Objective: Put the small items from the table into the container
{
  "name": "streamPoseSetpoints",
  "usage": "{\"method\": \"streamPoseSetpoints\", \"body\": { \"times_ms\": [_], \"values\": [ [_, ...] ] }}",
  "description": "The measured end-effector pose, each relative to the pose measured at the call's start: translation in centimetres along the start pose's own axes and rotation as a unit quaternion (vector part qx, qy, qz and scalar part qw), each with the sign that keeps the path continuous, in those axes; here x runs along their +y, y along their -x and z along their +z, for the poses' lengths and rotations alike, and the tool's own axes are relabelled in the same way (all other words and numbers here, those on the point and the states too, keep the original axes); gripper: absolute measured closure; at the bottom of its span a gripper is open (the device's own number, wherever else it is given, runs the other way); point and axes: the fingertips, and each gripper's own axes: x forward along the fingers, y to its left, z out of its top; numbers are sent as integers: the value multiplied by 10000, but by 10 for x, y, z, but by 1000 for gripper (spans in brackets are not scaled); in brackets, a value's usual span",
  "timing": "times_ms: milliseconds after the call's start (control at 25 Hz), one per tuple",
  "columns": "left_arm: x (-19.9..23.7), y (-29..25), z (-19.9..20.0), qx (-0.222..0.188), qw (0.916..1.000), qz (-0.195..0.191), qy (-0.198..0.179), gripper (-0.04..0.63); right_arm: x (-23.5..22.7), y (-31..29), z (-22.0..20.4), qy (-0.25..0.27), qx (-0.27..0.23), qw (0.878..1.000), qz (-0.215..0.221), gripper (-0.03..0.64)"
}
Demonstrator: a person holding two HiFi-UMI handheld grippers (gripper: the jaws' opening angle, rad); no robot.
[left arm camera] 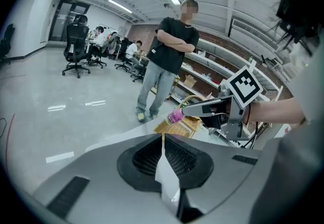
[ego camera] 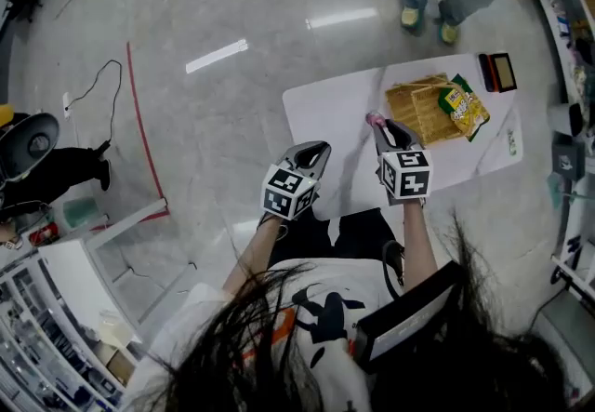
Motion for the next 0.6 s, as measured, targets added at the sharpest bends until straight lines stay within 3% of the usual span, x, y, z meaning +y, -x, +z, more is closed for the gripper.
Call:
{"method": "streamPoseSetpoints", "body": {
  "times_ms": [320,600],
  "values": [
    [-42,-39,14,101,9995,-216,-198,584,-100,39,-28,-369,59,9948,-949,511],
    [-61,-59,25,171,9991,-246,-306,584,-153,48,-57,-546,276,9847,-1633,511]
  ]
}}
